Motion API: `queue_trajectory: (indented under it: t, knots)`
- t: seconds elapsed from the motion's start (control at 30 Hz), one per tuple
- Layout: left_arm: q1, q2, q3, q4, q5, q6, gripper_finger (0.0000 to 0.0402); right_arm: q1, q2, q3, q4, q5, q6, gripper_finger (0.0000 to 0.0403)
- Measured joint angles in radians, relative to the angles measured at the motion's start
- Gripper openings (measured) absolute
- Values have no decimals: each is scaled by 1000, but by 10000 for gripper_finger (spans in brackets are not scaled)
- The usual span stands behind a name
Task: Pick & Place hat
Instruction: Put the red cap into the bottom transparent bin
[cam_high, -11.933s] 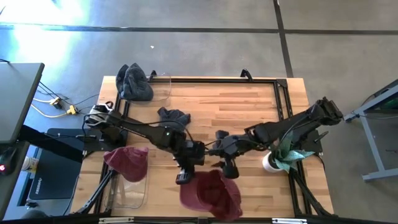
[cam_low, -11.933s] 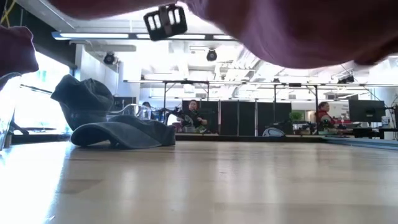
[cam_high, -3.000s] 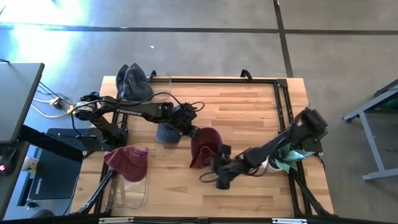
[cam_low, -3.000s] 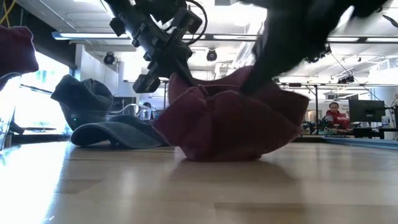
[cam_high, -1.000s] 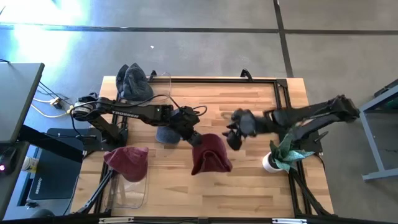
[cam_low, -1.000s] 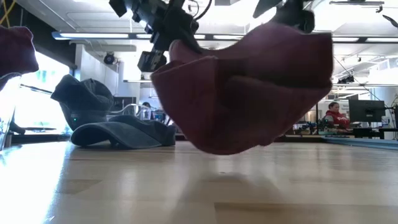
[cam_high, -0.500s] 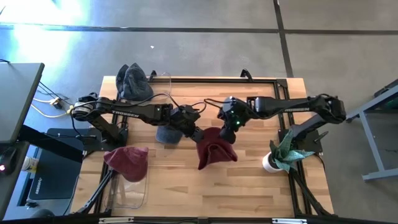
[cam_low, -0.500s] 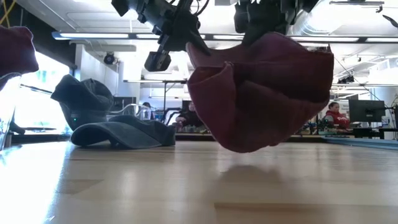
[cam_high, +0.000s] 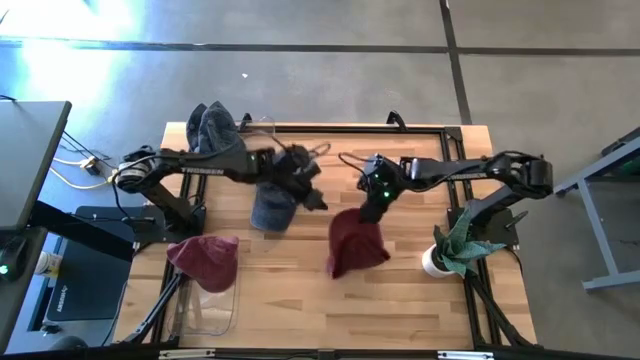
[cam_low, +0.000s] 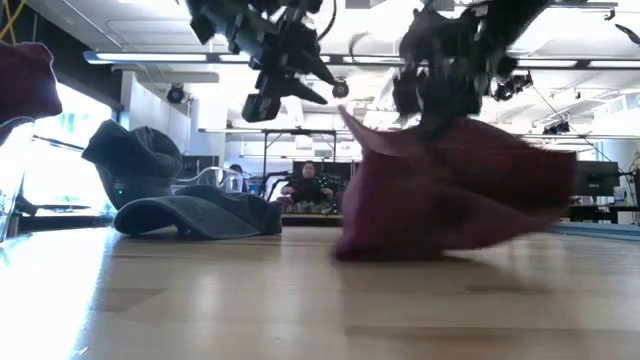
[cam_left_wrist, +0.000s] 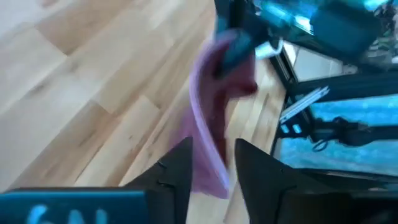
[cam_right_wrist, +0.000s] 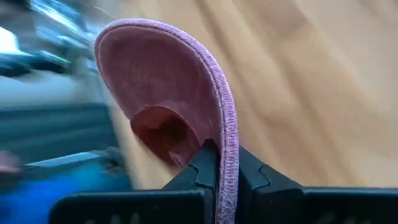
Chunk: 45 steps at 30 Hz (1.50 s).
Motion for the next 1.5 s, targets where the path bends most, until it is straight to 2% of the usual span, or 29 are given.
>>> queue_trajectory:
  t: [0.07, 0.13, 0.23, 0.3, 0.37, 0.43, 0.5, 0.57, 0.67, 0.73, 0.9, 1.03, 1.17, 1.27, 1.37, 1.5]
  knots:
    - [28, -29, -2, -31, 34, -1, 127, -40, -3, -32, 151, -122, 84, 8]
    - [19, -45, 29, -41, 10, 29, 129, -79, -13, -58, 240, -241, 131, 7]
    - [-24, -88, 98, -186, -90, 155, 121, -140, 7, -94, 284, -247, 170, 7]
    - [-73, -88, 180, -224, -193, 253, 113, -186, 37, -121, 278, -269, 186, 7]
    - [-122, -89, 246, -346, -296, 336, 104, -222, 76, -141, 285, -331, 192, 7]
    - [-176, -82, 308, -382, -372, 411, 96, -239, 114, -150, 287, -435, 189, 7]
    - [-222, -71, 346, -379, -401, 467, 90, -241, 143, -146, 299, -502, 185, 7]
    - [-267, -60, 361, -354, -383, 501, 84, -243, 166, -147, 345, -527, 194, 11]
    - [-324, -32, 362, -342, -315, 513, 76, -255, 188, -144, 431, -511, 229, 13]
    - [-353, -3, 365, -338, -307, 512, 70, -265, 200, -145, 485, -478, 262, 8]
    - [-376, 95, 362, -363, -361, 395, 52, -309, 200, -144, 529, -367, 296, 8]
    - [-372, 170, 362, -379, -409, 297, 28, -339, 200, -145, 541, -322, 323, 14]
    - [-369, 239, 360, -408, -499, 251, 3, -352, 200, -145, 560, -288, 339, 7]
    - [-361, 291, 361, -404, -619, 241, 4, -354, 200, -145, 572, -275, 352, 7]
    - [-339, 341, 365, -367, -679, 242, 1, -354, 200, -145, 572, -274, 356, 14]
    - [-319, 374, 364, -425, -790, 194, 0, -349, 200, -145, 572, -277, 361, 11]
